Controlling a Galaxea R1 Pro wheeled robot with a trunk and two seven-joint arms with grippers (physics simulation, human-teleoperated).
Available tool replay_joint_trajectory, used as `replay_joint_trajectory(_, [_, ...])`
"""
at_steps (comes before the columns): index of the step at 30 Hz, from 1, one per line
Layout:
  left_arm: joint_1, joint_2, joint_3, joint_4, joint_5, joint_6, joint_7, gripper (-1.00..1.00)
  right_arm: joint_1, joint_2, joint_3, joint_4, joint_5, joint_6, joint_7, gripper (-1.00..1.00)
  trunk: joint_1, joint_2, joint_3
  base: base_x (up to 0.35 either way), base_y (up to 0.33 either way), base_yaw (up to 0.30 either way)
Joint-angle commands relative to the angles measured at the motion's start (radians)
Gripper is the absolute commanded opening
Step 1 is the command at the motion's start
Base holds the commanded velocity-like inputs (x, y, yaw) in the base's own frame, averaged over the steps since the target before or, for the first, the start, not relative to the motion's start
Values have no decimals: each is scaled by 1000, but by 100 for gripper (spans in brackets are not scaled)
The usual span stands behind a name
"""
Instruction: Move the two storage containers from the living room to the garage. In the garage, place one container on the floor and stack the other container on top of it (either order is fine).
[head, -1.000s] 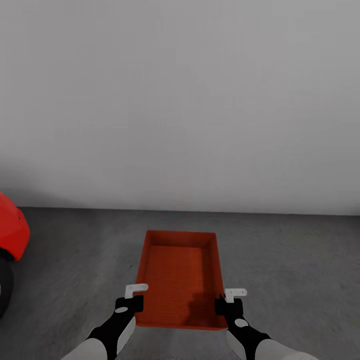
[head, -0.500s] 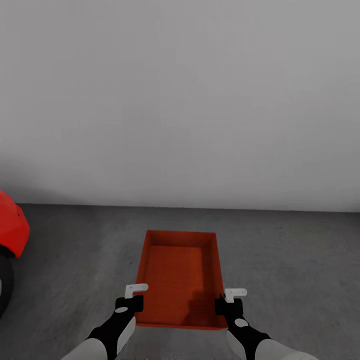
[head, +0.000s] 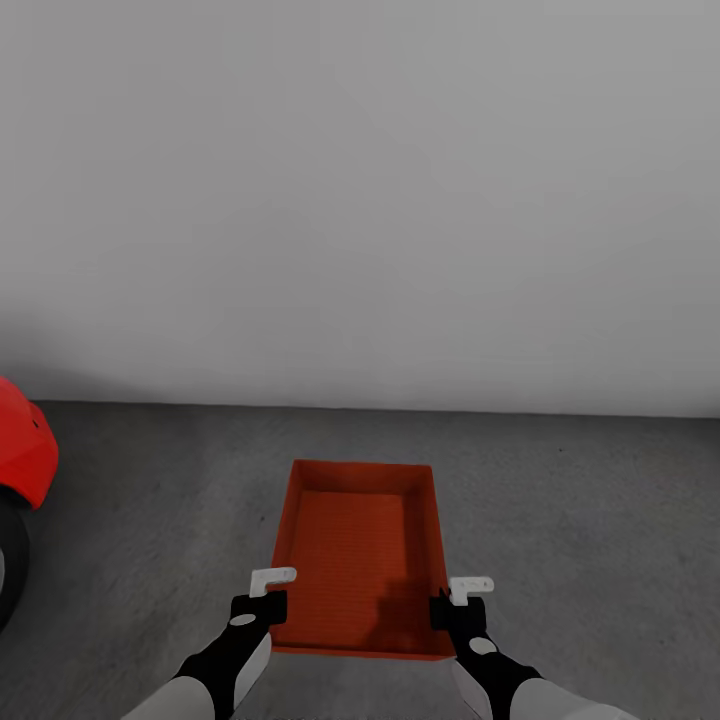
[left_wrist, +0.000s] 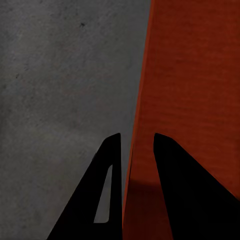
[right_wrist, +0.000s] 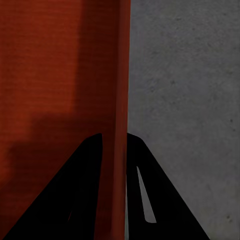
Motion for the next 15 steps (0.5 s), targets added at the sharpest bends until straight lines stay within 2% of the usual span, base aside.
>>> replay_joint_trajectory(1, [-1, 27, 53, -14, -18, -58, 9, -100, 0, 0, -42, 2, -10, -2, 0, -100, 0, -1, -3, 0, 0, 0])
replay_joint_trajectory(15, [-1, 27, 53, -14, -18, -58, 9, -100, 0, 0, -42, 2, -10, -2, 0, -100, 0, -1, -25, 0, 0, 0])
